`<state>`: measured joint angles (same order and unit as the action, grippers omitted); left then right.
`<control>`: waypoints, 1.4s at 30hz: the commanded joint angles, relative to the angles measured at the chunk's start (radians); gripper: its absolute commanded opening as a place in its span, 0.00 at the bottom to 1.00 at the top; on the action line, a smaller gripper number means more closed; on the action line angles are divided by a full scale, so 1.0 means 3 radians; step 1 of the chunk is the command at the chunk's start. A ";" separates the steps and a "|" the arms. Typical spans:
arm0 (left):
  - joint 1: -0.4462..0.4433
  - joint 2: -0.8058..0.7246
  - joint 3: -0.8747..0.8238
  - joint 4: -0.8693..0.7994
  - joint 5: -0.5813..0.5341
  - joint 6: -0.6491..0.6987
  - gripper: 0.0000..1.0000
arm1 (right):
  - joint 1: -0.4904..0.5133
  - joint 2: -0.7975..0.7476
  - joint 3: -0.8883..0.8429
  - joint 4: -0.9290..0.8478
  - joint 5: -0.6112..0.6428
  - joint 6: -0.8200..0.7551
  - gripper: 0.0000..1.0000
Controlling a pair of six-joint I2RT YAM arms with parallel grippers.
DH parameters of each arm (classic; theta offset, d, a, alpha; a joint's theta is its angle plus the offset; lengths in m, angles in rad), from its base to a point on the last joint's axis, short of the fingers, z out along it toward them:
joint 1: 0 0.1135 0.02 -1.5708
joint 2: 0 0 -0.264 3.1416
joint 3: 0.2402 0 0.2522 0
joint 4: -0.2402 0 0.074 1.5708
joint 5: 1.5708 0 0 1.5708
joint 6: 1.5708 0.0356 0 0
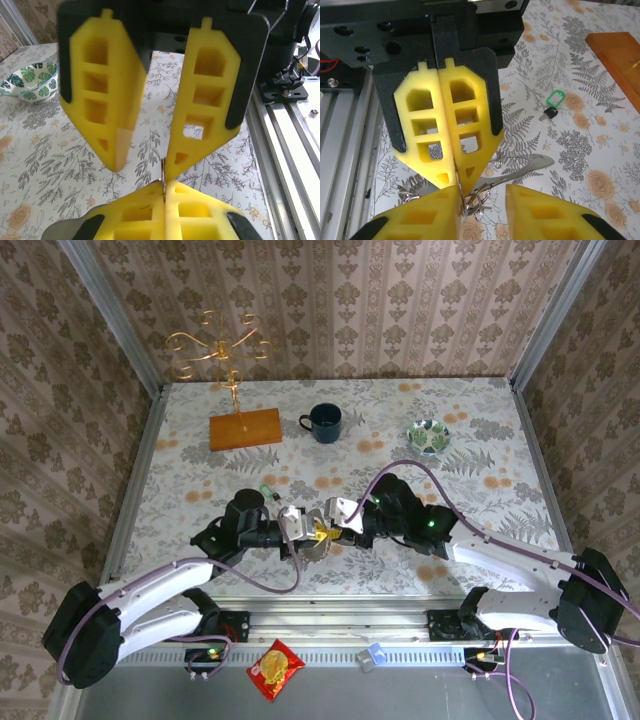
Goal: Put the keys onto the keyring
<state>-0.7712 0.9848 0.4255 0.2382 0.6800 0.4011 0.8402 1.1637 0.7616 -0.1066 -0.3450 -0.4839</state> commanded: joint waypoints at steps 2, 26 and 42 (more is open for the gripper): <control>-0.0057 -0.0146 -0.0028 0.0061 -0.0204 0.0231 0.00 | -0.0067 -0.0225 -0.0080 -0.0254 0.0070 -0.0193 0.34; -0.0215 -0.0425 -0.0024 -0.0075 -0.0589 0.0416 0.00 | -0.0020 -0.0035 0.0097 0.0065 -0.0113 -0.0226 0.27; -0.0212 -0.0442 -0.0033 -0.0072 -0.0633 0.0303 0.00 | 0.0016 0.0093 0.0212 0.0014 -0.0254 -0.0242 0.00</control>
<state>-0.8307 0.8661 0.4191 0.2008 0.4915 0.5014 0.8360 1.1816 0.7845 -0.1040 -0.3756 -0.5495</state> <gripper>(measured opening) 0.049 0.052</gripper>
